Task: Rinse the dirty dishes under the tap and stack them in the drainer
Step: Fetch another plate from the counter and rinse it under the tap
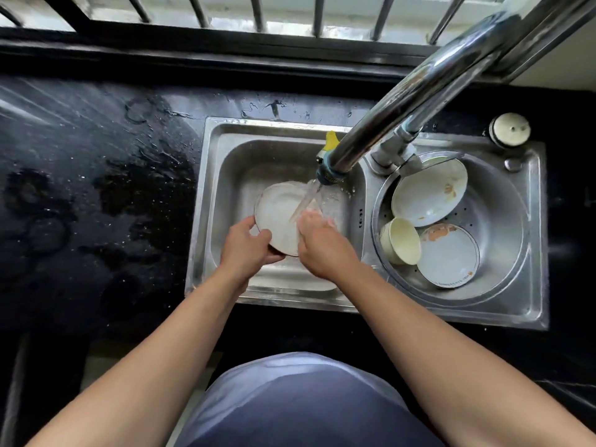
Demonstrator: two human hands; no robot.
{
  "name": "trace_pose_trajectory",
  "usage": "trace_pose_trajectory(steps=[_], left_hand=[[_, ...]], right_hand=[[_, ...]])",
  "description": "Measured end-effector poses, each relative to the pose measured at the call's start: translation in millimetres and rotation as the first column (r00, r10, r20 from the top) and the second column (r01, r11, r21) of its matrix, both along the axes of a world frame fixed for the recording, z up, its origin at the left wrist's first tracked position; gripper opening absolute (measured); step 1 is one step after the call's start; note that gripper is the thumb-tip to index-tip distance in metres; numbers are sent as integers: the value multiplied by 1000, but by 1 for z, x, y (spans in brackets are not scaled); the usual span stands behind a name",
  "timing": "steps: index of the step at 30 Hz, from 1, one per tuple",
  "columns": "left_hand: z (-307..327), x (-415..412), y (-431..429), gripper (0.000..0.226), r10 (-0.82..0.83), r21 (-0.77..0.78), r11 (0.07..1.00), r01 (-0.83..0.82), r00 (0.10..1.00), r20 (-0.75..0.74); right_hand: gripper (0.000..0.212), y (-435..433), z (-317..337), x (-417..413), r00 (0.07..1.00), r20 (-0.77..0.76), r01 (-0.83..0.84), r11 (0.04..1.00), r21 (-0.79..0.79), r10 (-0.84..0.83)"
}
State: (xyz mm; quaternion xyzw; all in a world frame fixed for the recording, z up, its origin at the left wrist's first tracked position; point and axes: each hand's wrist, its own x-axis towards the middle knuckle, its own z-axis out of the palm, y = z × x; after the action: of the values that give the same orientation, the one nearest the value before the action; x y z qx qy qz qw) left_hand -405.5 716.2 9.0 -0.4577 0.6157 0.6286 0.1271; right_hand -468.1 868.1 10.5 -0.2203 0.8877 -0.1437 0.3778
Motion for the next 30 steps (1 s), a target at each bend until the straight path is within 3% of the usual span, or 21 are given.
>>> trace_pose_trajectory(steps=[4,6,8,10,12,14,15,17,19,20,24,26,28,30], left_hand=[[0,1,10,23,4,16,1000,-3,999,-38],[-1,-1,4,24,68,43,997,-67,997,-38],[0,-2,-3,31,106,62,993,-104,994,-41],[0,-3,-6,32,125,85,989,-121,991,-46],[1,-5,-6,29,140,117,984,-134,989,-38],[1,-7,-4,29,146,171,975,-142,989,-9],[2,-7,-1,29,149,212,966,-147,989,5],[3,-7,7,27,144,282,948,-145,989,24],[4,-5,14,22,121,333,934,-128,992,41],[4,-4,16,24,105,360,926,-116,993,51],[3,-1,22,29,85,422,899,-116,992,93],[3,0,27,28,70,445,888,-119,990,124],[3,0,33,27,57,481,868,-123,987,150],[1,-1,42,21,33,516,848,-123,983,180]], right_hand=[[54,-22,15,-1,997,75,-7,967,-256,27],[48,-9,23,4,995,99,15,958,-288,15],[45,11,29,-1,993,74,113,952,-284,-96],[45,35,34,-13,950,8,301,902,-309,-314],[44,67,37,-36,768,-60,598,747,-289,-638],[49,107,36,-65,477,-129,839,495,-226,-869],[55,123,39,-79,388,-149,896,410,-171,-910],[57,138,43,-103,319,-65,935,325,-144,-946],[32,132,46,-121,333,48,927,317,-201,-942],[33,125,47,-130,368,54,910,347,-227,-928],[68,119,42,-146,370,44,903,348,-253,-928],[69,124,48,-132,383,83,900,352,-256,-920],[51,127,55,-108,487,122,856,446,-260,-865],[49,128,58,-78,616,226,787,571,-235,-755]])
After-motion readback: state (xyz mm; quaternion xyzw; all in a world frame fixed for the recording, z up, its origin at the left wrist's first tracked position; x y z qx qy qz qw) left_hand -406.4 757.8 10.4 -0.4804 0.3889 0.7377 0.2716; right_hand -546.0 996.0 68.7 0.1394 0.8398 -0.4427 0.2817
